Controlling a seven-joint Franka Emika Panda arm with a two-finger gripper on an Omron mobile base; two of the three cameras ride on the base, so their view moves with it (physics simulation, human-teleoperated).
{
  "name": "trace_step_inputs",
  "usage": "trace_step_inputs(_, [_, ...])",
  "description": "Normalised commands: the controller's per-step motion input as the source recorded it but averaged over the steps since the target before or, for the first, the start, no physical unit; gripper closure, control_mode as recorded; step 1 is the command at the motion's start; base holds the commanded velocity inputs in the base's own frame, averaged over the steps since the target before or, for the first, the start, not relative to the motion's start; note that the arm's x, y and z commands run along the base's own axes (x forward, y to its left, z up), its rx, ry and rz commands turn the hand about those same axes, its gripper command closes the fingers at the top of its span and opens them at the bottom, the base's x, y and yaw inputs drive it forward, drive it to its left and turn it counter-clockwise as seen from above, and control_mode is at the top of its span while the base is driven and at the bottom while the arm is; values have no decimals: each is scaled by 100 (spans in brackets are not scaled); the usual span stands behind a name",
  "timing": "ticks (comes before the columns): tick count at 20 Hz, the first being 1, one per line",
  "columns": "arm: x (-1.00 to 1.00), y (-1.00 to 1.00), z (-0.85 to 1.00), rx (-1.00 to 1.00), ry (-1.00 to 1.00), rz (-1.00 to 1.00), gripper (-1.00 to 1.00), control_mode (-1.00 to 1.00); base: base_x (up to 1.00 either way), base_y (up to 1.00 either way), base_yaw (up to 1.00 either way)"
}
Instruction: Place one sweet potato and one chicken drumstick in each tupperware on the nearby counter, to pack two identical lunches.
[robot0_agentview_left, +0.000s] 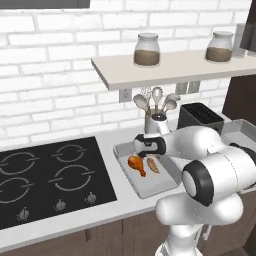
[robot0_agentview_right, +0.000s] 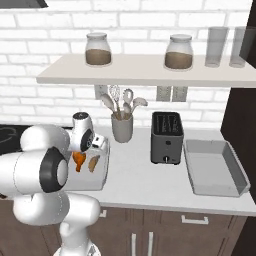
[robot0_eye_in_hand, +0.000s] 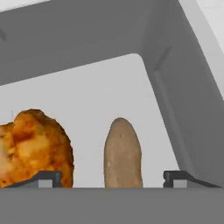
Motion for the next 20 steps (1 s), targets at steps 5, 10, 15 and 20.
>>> trace_step_inputs(5, [-85,21,97,0,-5,0,-100,-100,0,0,0])
trace_step_inputs(10, [-98,0,100,0,-3,-3,-100,-100,0,0,0])
trace_step_inputs(15, [-100,-18,91,0,-16,0,-100,-100,0,0,0])
trace_step_inputs(20, [-100,-37,76,0,-18,0,-100,-100,0,0,0])
